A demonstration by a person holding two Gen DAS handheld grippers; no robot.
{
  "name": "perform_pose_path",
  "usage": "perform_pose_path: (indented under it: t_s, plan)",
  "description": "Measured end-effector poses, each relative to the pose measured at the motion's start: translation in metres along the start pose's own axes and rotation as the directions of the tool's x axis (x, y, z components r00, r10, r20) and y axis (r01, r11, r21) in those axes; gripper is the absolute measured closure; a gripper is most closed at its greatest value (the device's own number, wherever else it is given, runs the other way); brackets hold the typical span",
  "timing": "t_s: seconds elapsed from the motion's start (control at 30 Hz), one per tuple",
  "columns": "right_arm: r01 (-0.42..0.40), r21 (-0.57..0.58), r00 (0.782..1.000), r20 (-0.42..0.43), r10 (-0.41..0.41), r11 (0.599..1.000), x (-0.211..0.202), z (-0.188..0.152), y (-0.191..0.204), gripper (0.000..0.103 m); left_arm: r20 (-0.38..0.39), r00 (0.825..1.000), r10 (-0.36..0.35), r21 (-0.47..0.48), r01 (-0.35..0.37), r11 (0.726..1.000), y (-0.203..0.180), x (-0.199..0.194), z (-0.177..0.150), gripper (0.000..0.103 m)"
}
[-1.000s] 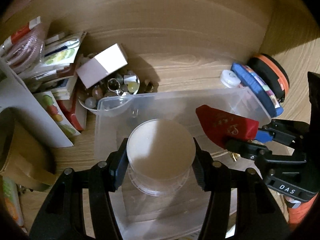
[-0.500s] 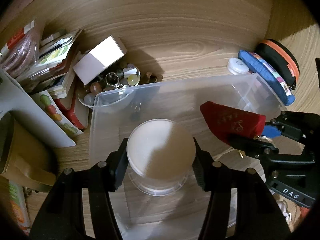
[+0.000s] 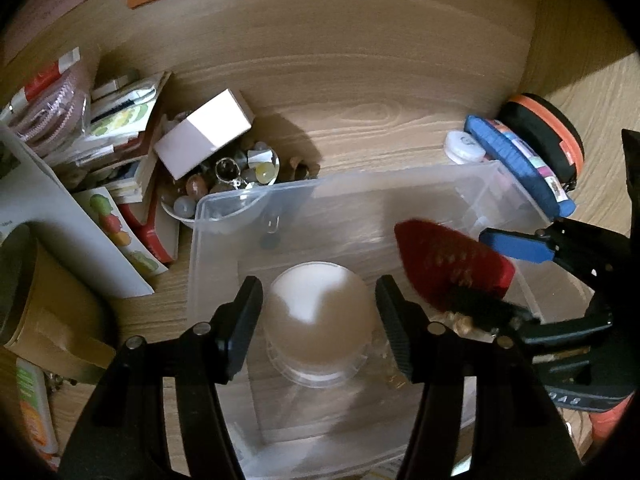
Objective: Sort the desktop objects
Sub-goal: 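Lower the candle into the box and open the left tool while the right tool releases the pouch, then lift both open tools out of the clear box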
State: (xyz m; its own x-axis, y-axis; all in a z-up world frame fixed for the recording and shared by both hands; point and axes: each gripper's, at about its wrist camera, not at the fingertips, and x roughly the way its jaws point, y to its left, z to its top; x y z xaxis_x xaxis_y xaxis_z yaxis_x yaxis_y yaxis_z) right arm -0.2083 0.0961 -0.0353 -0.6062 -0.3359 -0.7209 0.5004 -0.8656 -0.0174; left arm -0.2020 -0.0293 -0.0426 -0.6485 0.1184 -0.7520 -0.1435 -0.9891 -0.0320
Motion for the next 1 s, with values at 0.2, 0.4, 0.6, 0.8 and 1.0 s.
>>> perform_pose_path:
  t_s: [0.2,0.4,0.6,0.8,1.0]
  plan:
    - [0.036,-0.04,0.999,0.035,-0.034,0.999,-0.008,0.001,0.009,0.037,0.024,1.0,-0.013,-0.001,0.013,1.0,-0.001,-0.008,0.001,0.036]
    - [0.06,-0.046,0.997,0.06,-0.057,0.997,-0.015,0.003,0.008,0.03,0.047,0.999,-0.025,-0.016,0.026,1.0,0.002,-0.023,0.005,0.029]
    - [0.091,-0.016,0.99,0.112,-0.089,0.996,-0.037,0.009,0.002,0.022,0.096,0.995,0.017,-0.006,-0.017,1.0,0.002,-0.05,0.004,0.02]
    - [0.099,0.001,0.98,0.174,-0.097,0.995,-0.073,0.015,0.002,0.021,0.159,0.986,0.05,0.004,-0.051,0.999,0.002,-0.084,-0.004,0.018]
    - [0.096,-0.012,0.972,0.218,-0.091,0.995,-0.109,0.008,0.013,0.02,0.206,0.975,0.078,0.001,-0.08,0.997,0.003,-0.11,-0.017,0.008]
